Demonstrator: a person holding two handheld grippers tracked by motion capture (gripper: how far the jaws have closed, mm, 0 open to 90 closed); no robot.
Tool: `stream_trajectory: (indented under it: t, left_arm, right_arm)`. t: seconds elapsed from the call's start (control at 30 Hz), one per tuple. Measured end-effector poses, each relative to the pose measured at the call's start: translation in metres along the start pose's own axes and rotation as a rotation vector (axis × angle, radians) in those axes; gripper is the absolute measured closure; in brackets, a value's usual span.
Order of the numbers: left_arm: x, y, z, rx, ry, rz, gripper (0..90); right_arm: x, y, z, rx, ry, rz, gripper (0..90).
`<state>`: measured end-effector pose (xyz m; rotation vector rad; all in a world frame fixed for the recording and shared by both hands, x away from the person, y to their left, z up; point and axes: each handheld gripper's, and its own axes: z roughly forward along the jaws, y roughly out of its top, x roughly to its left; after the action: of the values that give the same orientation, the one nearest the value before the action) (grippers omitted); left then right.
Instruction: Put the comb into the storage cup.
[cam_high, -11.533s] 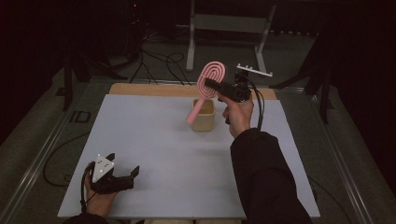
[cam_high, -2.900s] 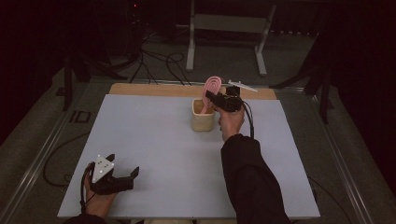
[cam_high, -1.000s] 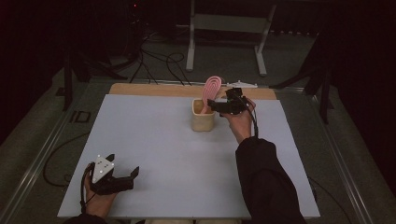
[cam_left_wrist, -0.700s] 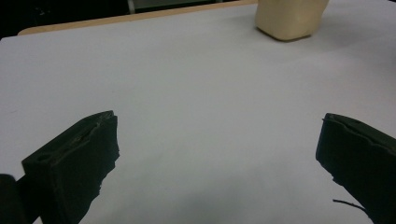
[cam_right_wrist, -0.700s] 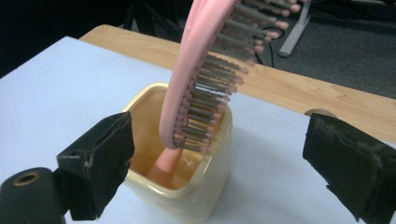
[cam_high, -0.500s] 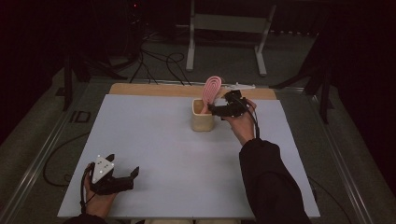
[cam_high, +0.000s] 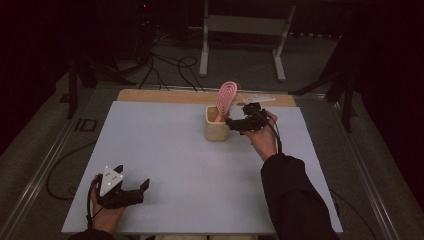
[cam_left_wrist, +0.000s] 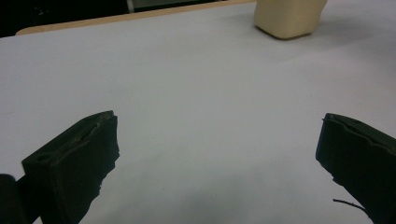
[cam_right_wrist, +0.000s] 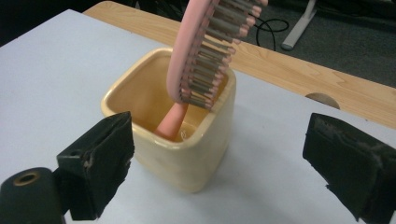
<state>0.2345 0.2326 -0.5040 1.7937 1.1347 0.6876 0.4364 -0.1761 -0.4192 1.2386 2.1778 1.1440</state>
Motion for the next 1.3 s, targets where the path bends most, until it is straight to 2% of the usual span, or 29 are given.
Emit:
stream_trajectory:
  t: [0.47, 0.77, 0.97, 1.13, 1.3]
  left_arm:
    - [0.0, -0.001, -0.001, -0.002, 0.006, -0.002, 0.1]
    - [0.0, -0.001, -0.001, -0.003, 0.006, -0.001, 0.1]
    - [-0.001, 0.0, -0.001, -0.004, 0.006, -0.001, 0.1]
    - [-0.001, -0.001, -0.001, -0.002, 0.006, 0.002, 0.1]
    - [-0.002, 0.0, -0.001, -0.005, 0.004, 0.004, 0.1]
  right_arm:
    - [0.008, -0.011, -0.012, 0.007, 0.006, -0.034, 8.8]
    - [0.005, -0.025, -0.019, -0.006, 0.021, 0.015, 8.8]
    - [0.002, -0.045, -0.028, -0.05, 0.052, 0.076, 8.8]
    - [0.003, -0.059, -0.031, -0.046, 0.046, 0.072, 8.8]
    - [0.01, -0.07, -0.045, -0.058, 0.03, 0.009, 8.8]
